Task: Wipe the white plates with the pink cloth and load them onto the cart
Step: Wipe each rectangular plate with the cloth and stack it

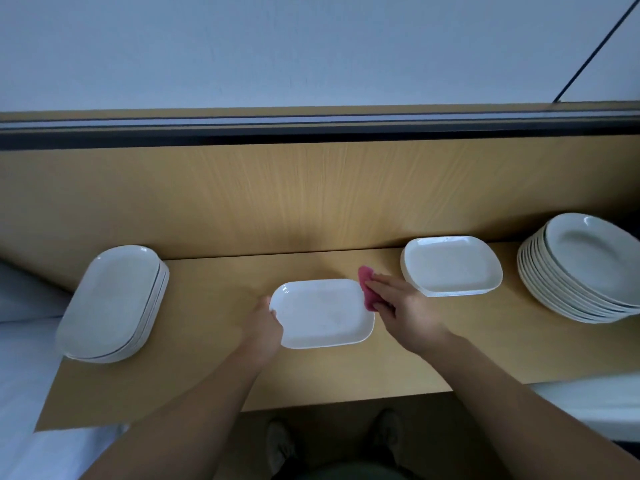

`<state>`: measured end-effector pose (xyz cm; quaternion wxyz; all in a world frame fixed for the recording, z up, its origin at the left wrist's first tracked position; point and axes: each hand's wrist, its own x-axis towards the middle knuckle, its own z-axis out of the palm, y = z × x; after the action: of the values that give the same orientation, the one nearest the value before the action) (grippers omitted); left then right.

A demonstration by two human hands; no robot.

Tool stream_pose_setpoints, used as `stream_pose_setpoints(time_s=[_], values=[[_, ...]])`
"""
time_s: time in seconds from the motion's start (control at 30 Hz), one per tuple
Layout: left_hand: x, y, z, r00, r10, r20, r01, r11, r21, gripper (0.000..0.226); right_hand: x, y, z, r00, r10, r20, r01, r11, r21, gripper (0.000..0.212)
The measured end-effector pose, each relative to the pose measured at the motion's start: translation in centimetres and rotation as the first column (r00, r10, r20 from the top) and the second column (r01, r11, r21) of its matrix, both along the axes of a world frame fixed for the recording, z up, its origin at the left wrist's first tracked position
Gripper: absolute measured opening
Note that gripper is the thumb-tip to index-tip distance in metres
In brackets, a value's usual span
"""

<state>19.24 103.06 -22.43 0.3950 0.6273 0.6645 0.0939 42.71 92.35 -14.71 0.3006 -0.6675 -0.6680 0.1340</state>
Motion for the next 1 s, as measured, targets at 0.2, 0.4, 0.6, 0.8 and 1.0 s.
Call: stream_pose_setpoints(time_s=[0.2,0.4,0.6,0.8,1.0], values=[[-0.1,0.5,-0.1,0.997,-0.080,-0.022,0.080,0.996,0.025,0.026,-0.7,0.8,-0.8,1.000,0.016,-0.005,-0.017,0.997,-0.069,0.021],[-0.1,1.2,0.6,0.911,-0.303,-0.280,0.325,0.945,0.034,0.044,-1.5,3.8,-2.5,0.990,0.102,0.102,-0.082,0.979,-0.187,0.018],[-1.9,1.7,1.4,0.728,-0.552,-0.405,0.604,0.797,0.000,0.083,-3.0,5.1,-7.3,0.912,0.208,0.354,-0.008,0.871,-0.491,0.056],[-2.7,2.5,0.8,0.682,-0.616,-0.393,0.662,0.749,-0.026,0.102,-6.2,5.4,-8.1,0.915,0.147,0.376,0.168,0.709,-0.684,0.074],[-3.1,3.1,0.3,0.704,-0.627,-0.334,0.664,0.748,-0.006,0.098,-9.3,6.7,-8.2,0.934,0.081,0.348,0.175,0.745,-0.643,0.082]])
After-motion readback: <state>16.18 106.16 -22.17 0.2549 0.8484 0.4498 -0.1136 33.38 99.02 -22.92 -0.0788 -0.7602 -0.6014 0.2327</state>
